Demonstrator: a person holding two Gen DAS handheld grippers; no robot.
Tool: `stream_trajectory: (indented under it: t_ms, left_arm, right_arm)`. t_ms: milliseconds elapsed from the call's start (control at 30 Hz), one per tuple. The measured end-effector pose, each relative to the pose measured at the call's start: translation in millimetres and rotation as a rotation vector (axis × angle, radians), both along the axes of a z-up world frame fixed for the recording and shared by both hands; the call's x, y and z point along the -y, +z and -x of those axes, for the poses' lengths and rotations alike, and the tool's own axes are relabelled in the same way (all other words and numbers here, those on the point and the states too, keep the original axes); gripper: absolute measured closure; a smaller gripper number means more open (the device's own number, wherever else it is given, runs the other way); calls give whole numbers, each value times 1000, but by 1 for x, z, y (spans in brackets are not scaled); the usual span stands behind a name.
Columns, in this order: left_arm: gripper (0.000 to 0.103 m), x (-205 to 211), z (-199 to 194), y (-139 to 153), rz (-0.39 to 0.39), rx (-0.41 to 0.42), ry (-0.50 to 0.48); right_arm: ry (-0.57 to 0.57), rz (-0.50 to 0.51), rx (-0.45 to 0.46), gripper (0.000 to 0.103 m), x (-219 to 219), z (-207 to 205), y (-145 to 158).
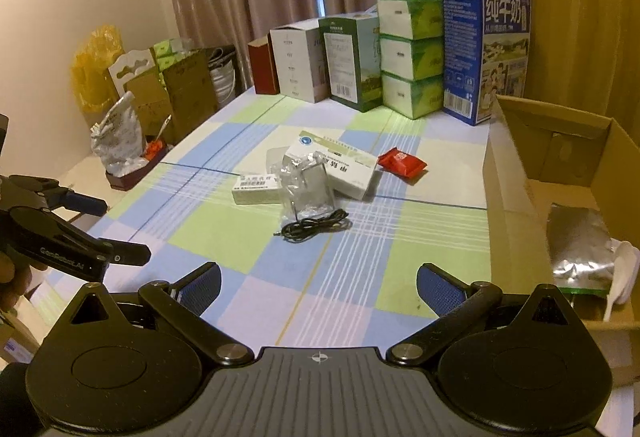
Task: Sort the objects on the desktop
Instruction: 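Move both tools back over the remaining items on the table, then grasp the black cable with the right tool while the left tool grasps the white-green ointment box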
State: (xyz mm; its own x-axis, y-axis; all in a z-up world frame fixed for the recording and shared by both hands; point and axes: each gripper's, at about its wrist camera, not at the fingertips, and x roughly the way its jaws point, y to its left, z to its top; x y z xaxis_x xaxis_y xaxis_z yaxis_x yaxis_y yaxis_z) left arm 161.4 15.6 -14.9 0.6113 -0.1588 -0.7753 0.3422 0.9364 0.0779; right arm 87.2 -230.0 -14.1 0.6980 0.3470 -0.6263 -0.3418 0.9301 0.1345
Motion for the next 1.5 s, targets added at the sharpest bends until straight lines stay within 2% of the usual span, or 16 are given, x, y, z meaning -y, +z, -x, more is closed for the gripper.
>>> stream_trajectory:
  t_ms: [533,867,1167,1333,1500]
  left_arm:
    - [1,-8,-48,-31,-42,-17,-51]
    - [1,-2,-83,-43,-88,-6,-123]
    - [1,4,-116,-53,-88,8,-139]
    - [1,11,-137,-56,-82,17,-153]
    - [1,13,-152,-62,-92,18,-178]
  right_arm:
    - [93,81,-27,2,-27,-57,-39]
    - [138,117,-37,3,-37,-95,-59]
    - [29,21,-121,26,-40,-130,-77]
    - [-36,-49,-165,27,-49,-146,-88]
    - [-68,-36,-175,27,-63,-158,-102]
